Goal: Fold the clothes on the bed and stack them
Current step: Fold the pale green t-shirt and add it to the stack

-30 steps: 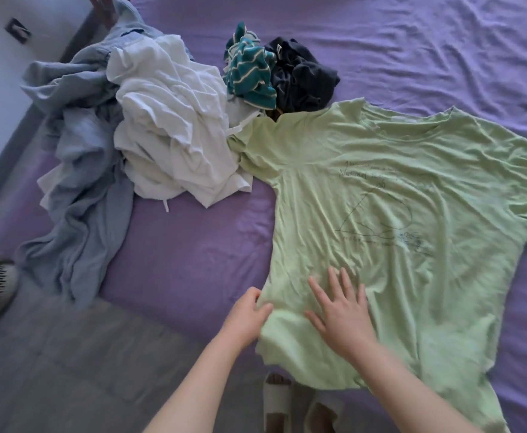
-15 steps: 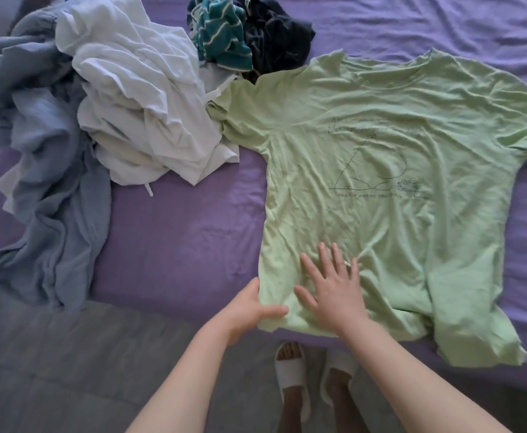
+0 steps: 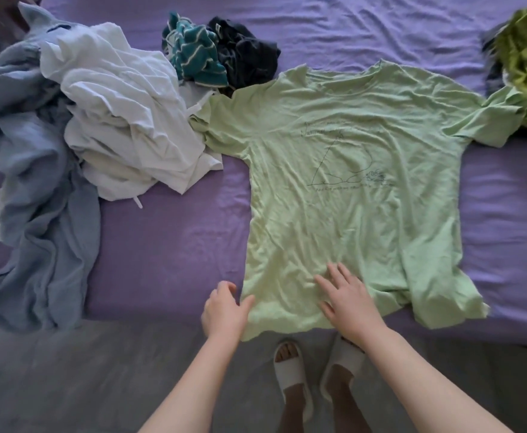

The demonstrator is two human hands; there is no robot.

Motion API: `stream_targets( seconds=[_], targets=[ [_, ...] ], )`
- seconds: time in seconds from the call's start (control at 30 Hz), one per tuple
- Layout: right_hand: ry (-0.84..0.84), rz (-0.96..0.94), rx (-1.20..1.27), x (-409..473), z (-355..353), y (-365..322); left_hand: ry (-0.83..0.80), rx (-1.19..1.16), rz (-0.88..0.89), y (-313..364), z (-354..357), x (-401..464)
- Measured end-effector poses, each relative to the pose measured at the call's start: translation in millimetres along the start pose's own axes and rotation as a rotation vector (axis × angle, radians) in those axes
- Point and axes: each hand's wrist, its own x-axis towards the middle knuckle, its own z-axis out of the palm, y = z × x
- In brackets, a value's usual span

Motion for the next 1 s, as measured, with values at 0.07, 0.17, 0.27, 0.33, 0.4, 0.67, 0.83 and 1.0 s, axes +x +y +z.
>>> stream_targets(
  seconds=[0.07,0.17,0.27,0.33,0.4,0.67,0.83,1.0],
  targets=[
    [0.112,0.033,0.081,-17,-10,16,0.104,0.047,0.167,13,8,-4],
    [0.349,0.162,0.137,-38,-20,47,0.094,0.102,0.482,53,25,-14],
    [0.483,0.365,0.161,-50,-26,82,0.007,0.115,0.736,98,49,-27],
    [0.474,0.507,0.201,-54,-25,105,-0.049,0.133,0.821,123,67,-35],
    [0.464,0.656,0.270,-54,-23,124,-0.090,0.151,0.859,142,84,-41],
    [0.392,0.796,0.391,-64,-26,167,-0.159,0.251,0.915,175,111,-63],
    [0.628,0.613,0.780,-78,-43,179,-0.160,0.237,0.896,191,122,-81],
    [0.659,0.566,0.849,-87,-61,192,-0.090,0.123,0.895,221,122,-100]
  ],
)
